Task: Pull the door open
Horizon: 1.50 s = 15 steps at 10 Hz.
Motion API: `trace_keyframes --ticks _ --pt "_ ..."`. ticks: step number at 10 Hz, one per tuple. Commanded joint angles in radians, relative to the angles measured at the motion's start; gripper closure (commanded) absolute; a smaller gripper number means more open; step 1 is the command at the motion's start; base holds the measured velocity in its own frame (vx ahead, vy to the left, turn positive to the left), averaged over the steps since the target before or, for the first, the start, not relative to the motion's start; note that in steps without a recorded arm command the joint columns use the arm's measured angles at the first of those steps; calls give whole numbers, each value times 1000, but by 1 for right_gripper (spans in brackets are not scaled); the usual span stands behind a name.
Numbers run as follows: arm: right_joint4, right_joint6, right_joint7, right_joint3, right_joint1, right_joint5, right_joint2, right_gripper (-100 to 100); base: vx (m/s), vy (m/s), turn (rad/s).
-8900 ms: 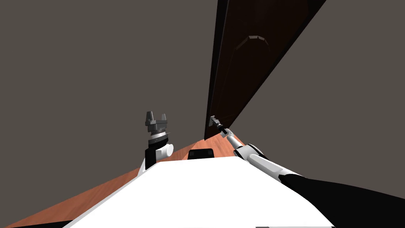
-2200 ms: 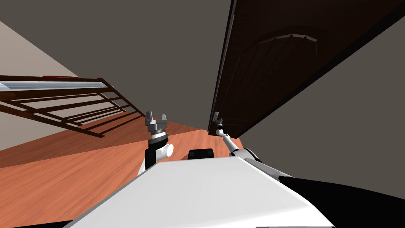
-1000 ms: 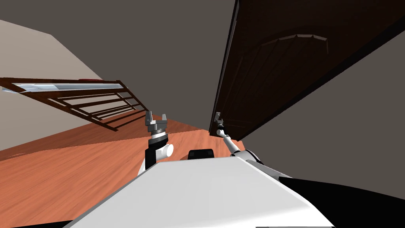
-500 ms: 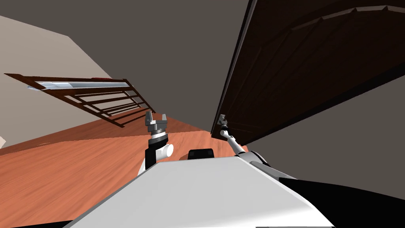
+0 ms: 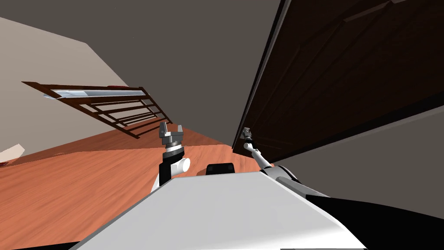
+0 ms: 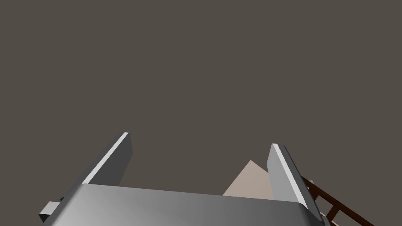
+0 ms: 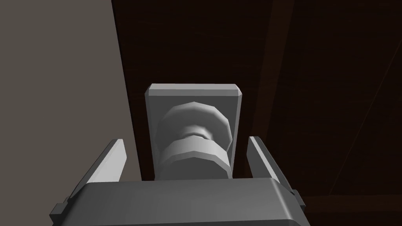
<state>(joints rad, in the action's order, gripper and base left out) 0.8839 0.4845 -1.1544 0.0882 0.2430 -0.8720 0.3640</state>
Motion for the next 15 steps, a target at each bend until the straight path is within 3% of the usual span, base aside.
trace_keyframes --ticks 1,6,15 --pt "3 -3 5 0 -1 0 -2 100 -12 -2 -29" --pt "3 -3 5 0 -1 0 -2 100 -9 -2 1" --pt "63 -16 -103 108 -33 13 63 100 -224 -65 122"
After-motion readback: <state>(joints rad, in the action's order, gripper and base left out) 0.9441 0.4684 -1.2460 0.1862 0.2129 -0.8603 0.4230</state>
